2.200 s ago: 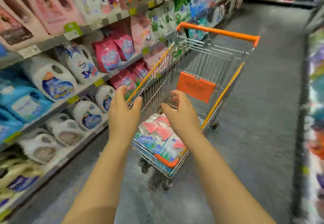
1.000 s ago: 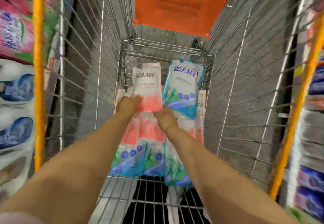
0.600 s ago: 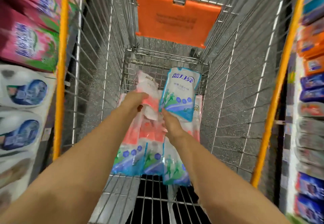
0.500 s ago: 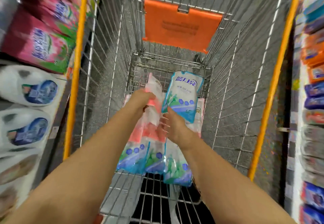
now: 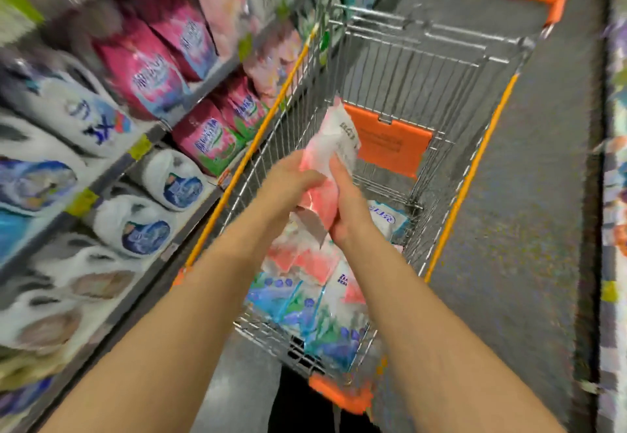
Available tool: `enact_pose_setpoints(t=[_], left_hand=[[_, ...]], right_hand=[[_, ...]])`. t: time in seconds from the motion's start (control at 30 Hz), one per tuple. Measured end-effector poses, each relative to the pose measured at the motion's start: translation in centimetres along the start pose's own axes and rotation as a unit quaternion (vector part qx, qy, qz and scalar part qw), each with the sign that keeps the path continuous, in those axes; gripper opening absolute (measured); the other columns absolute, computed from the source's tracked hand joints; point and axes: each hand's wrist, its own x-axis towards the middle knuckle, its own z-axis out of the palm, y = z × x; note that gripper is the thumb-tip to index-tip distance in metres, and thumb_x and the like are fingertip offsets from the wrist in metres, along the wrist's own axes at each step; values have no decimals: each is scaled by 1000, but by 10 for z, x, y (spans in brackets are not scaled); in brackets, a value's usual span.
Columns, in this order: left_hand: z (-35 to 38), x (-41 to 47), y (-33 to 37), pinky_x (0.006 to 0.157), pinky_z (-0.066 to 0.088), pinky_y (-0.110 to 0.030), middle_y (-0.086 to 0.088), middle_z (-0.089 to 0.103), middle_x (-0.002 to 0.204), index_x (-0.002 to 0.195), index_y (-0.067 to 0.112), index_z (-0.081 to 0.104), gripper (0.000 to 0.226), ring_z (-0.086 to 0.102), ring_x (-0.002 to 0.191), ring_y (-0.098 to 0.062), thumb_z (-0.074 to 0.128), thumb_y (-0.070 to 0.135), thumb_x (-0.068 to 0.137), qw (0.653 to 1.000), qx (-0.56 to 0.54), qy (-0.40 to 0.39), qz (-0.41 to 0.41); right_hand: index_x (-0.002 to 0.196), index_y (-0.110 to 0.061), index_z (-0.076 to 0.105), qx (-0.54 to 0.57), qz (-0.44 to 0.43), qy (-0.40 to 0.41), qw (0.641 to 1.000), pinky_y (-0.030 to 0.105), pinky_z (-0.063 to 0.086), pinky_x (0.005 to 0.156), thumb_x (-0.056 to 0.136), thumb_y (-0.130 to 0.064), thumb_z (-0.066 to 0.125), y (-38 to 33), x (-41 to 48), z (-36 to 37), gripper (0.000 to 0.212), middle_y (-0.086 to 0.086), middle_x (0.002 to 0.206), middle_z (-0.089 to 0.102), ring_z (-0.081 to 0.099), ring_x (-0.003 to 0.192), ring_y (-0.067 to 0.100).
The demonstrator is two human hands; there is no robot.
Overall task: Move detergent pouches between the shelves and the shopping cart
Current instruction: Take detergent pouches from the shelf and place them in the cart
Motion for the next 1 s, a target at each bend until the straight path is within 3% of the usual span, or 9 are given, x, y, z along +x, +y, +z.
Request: enact_pose_setpoints(t=[0.1, 0.17, 0.23, 0.37, 0.47, 0.53, 0.7, 0.77, 1.0], left_hand=[[-20, -49, 42, 68, 52, -30, 1, 68, 80, 93, 24, 62, 36, 64, 66, -12, 58, -8, 76, 997, 2, 28, 76], [-38, -83, 71, 68, 54, -22, 5, 68, 85, 102, 24, 59, 39, 65, 69, -6, 59, -7, 79, 991, 28, 52, 123], [-63, -116, 94, 66, 53, -17, 4, 67, 92, 115, 23, 55, 42, 66, 70, -1, 60, -2, 81, 983, 55, 86, 153], [-118, -184, 134, 90, 53, -41, 3, 67, 112, 118, 45, 51, 55, 67, 97, -17, 64, 24, 69, 965, 104, 134, 200], [-162, -232, 156, 92, 51, -42, 3, 65, 116, 111, 56, 44, 55, 65, 103, -19, 68, 26, 71, 950, 93, 162, 251], [-193, -263, 164, 87, 54, -31, 4, 64, 117, 117, 50, 39, 60, 65, 101, -13, 72, 24, 74, 929, 84, 203, 299], [-298, -346, 172, 87, 53, -31, 8, 64, 114, 127, 30, 39, 70, 64, 101, -7, 73, 22, 66, 886, 43, 285, 362], [-341, -380, 176, 87, 53, -29, 5, 62, 118, 125, 28, 39, 69, 63, 103, -9, 74, 14, 67, 874, 38, 303, 377], [-464, -465, 194, 81, 56, -26, 3, 62, 115, 122, 28, 39, 59, 63, 101, -12, 72, 17, 75, 828, 34, 381, 410]], right_hand=[[127, -7, 52, -50, -84, -32, 995, 40, 56, 78, 78, -20, 72, -17, -39, 46, 54, 19, 119, 63, 65, 92, 30], [127, -8, 50, -86, -131, -57, 986, 43, 55, 82, 82, -15, 70, -23, -66, 82, 49, 18, 120, 62, 65, 98, 31], [131, -12, 45, -124, -185, -98, 970, 45, 54, 88, 76, -22, 75, -25, -95, 121, 64, 12, 120, 63, 65, 104, 27], [128, -16, 40, -236, -314, -167, 904, 20, 50, 83, 69, -31, 79, -24, -151, 197, 72, -12, 106, 59, 62, 96, -5], [139, -19, 31, -301, -395, -210, 842, 41, 48, 97, 51, -54, 75, -2, -196, 259, 104, 0, 130, 55, 56, 117, 15], [144, -22, 25, -313, -434, -258, 804, 43, 43, 103, 48, -61, 71, 25, -227, 302, 113, 1, 141, 46, 48, 127, 16], [144, -14, 23, -261, -438, -360, 781, 28, 36, 107, 54, -51, 77, 110, -299, 402, 111, -3, 137, 43, 46, 127, 12], [146, -15, 18, -239, -413, -401, 782, 30, 38, 107, 64, -42, 76, 149, -324, 437, 104, -5, 133, 45, 48, 126, 12], [145, -27, 18, -206, -411, -463, 758, 36, 41, 104, 68, -55, 69, 254, -387, 543, 96, -2, 140, 45, 49, 123, 12]])
